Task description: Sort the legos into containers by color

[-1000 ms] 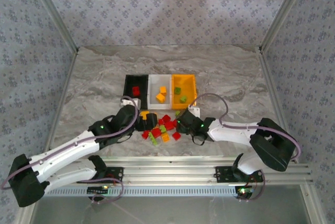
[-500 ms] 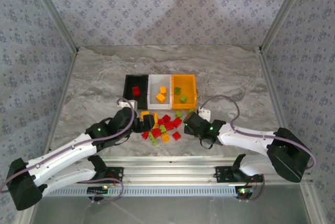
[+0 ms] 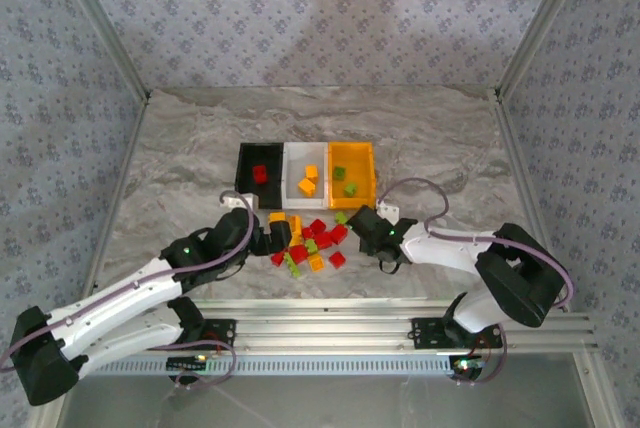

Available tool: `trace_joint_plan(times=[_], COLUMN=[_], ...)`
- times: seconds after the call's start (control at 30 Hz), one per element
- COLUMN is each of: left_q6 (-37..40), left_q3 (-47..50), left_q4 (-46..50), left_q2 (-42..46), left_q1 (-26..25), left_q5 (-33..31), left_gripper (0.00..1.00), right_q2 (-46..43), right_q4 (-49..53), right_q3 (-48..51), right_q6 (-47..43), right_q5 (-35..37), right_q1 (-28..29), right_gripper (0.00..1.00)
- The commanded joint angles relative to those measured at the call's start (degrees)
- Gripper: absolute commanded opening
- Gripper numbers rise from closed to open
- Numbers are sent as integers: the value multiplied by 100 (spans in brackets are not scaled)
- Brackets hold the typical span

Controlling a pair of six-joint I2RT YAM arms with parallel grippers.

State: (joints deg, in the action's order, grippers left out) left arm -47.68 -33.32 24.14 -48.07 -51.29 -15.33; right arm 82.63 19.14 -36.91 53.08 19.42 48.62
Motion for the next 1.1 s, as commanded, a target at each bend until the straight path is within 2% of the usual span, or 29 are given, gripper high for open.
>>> trace_joint_plan(times=[0.0, 0.17, 0.3, 0.4, 0.57, 0.73, 0.8, 0.93, 1.07], left_q6=[-31, -26, -101, -171, -233, -309, -338, -291, -97], left_q3=[1, -1, 118, 219, 313, 379, 370, 352, 387], left_q4=[188, 440, 560, 568, 602, 614, 686, 698, 454], left_q2=[134, 246, 369, 466, 502, 408, 380, 331, 322], left_q1=[-22, -15, -13, -14, -13, -13, -13, -13, 30], left_q5=[-219, -370, -452, -412, -253, -68, -42, 51, 214], left_gripper=[100, 100, 100, 100, 99, 100, 100, 99, 99], right_q2=[-323, -1175, -1146, -554, 907, 1882, 2134, 2328, 1979], right_q4=[-31, 524, 711, 556, 563, 551, 568, 574, 503], right_q3=[-77, -517, -1208, -1842, -3077, -3980, -4197, -4487, -4422], right_q6=[-267, -728, -1132, -1500, -1895, -1962, -1955, -1922, -1928], right_q5=[-145, -185, -342, -480, -479, -526, -531, -636, -613], right_q1=[79, 357, 219, -224, -863, -1231, -1298, -1330, -1266], right_gripper=[40, 36, 36, 37, 38, 40, 44, 68, 75])
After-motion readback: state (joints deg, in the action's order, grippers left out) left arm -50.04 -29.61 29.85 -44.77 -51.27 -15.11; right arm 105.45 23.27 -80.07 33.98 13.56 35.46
